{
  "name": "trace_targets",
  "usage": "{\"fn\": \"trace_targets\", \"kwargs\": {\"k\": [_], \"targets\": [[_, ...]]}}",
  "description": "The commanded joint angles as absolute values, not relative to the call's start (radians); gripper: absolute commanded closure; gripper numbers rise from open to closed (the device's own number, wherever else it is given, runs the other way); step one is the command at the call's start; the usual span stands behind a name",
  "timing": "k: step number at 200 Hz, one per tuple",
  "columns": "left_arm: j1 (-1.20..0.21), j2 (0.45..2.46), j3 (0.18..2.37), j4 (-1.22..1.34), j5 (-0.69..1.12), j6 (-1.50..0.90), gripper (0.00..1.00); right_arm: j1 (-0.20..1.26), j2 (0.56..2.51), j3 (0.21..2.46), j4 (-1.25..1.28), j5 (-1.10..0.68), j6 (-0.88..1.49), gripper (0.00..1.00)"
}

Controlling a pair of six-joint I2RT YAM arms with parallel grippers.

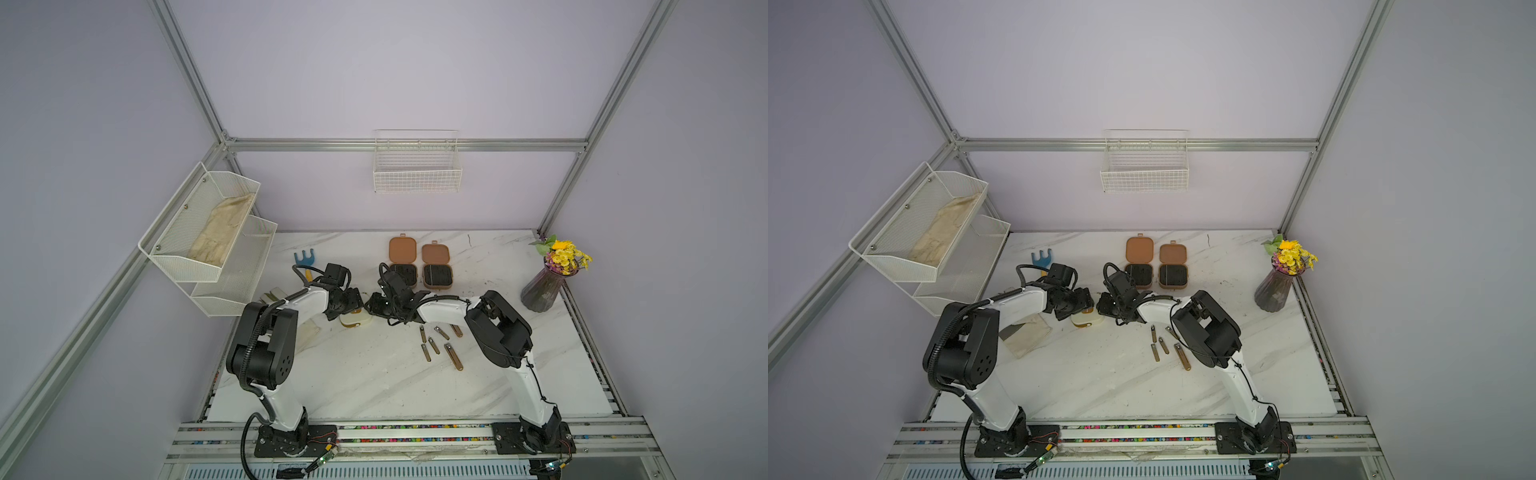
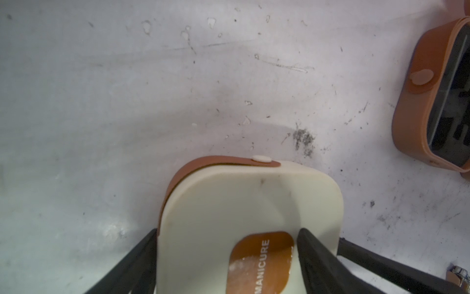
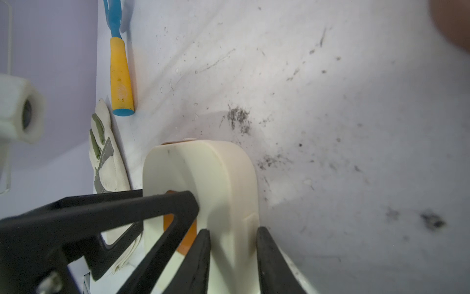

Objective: Organize nail clipper sets
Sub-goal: Close the storage box at the center of the board.

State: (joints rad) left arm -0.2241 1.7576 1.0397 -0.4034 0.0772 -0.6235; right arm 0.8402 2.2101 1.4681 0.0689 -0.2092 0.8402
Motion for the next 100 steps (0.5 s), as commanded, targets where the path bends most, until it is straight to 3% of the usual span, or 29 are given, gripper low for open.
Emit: {"fn": "trace_targets", "kwargs": {"k": [1, 100], "targets": [[-0.251, 1.777, 1.028, -0.439, 0.103, -0.589, 0.19, 0.857, 2.294, 1.388, -0.082, -0.234, 0.901, 0.68], [-0.257, 1.801, 1.014, -0.39, 0.152, -0.595, 0.32, 0.883, 2.335, 1.4, -0.057, -0.258, 0.939, 0.72]]}}
